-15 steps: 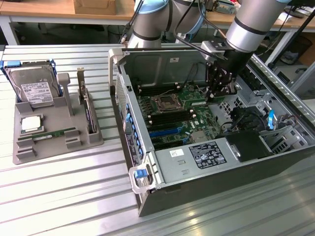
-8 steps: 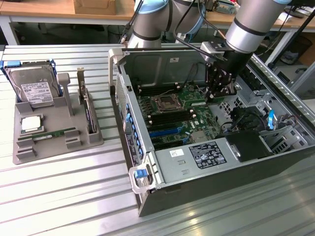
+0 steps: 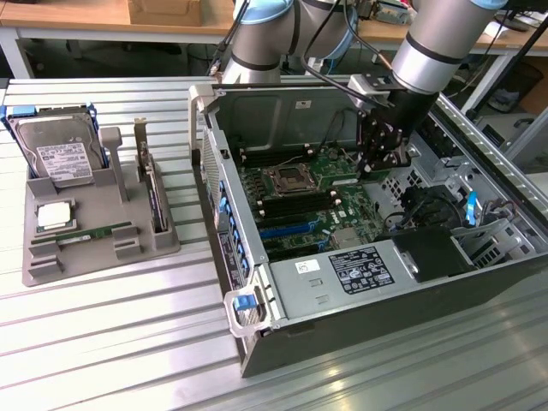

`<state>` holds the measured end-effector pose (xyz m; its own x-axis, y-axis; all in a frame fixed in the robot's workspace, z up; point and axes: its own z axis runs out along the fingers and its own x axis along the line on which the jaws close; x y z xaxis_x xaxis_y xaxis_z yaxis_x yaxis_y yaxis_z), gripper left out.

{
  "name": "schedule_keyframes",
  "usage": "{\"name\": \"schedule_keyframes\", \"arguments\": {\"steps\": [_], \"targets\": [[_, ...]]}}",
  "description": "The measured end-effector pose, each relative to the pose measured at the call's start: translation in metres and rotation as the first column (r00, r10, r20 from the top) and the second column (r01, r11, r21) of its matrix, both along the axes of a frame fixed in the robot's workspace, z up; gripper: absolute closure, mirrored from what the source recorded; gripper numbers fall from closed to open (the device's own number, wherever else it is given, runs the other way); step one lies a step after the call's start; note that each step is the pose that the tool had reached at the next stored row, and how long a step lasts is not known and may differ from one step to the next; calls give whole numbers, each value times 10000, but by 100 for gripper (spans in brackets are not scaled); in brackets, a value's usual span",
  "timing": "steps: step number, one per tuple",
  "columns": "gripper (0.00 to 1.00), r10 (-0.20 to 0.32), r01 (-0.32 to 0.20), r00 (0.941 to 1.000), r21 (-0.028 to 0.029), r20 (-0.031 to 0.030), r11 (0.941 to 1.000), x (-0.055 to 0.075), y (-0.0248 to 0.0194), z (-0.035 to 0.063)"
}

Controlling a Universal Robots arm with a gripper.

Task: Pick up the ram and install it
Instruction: 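Insert the ram into the slot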

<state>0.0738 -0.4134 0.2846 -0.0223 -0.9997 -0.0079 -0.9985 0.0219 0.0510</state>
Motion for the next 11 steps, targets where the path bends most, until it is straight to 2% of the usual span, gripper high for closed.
{"name": "schedule_keyframes", "arguments": {"steps": [11], "targets": [[88,0,0,10000,-1,0,10000,0,0,-42]]}}
